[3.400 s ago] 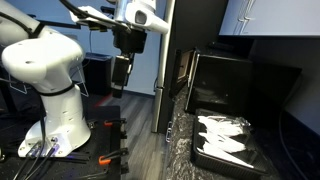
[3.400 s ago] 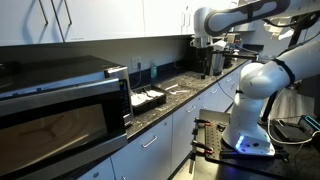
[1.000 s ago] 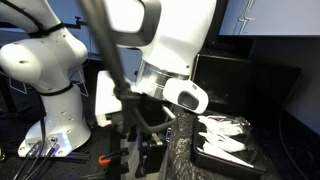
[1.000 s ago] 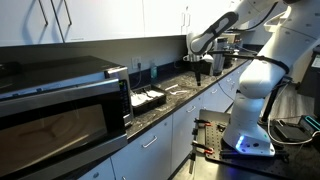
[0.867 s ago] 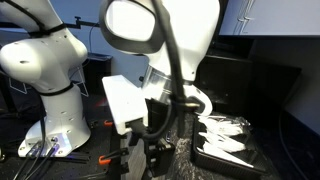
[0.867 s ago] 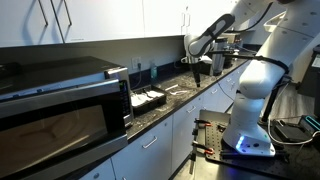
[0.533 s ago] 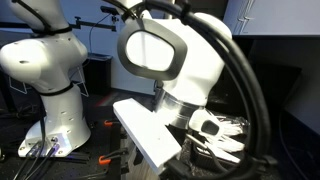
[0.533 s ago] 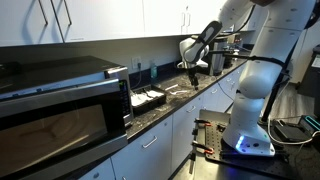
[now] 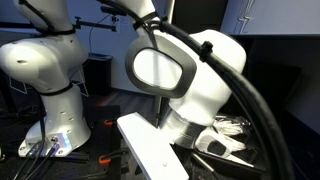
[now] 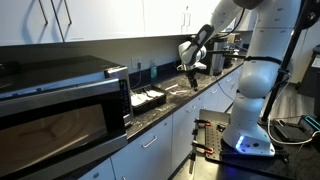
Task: Pick up the folk and put it in the black object
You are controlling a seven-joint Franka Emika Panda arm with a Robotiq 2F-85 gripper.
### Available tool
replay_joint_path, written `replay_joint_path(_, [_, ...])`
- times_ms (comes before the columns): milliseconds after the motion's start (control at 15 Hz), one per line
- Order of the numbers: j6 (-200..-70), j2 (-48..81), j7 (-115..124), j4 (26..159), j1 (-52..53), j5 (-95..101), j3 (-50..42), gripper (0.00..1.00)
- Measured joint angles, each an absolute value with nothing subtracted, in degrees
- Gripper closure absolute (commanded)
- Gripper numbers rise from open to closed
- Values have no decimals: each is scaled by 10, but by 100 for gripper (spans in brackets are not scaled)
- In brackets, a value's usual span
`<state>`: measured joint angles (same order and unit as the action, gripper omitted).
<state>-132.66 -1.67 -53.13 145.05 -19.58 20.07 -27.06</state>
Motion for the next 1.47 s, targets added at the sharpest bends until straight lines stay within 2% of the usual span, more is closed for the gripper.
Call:
replay_joint_path(467, [-1396,4,-539,1449,-221,298,-270,0])
replay_joint_path(933, [-1467,65,-564,1416,-221,312,-255,0])
replay_joint_path(1467, [-1500,146,-694,1352,-256,170,-211,0])
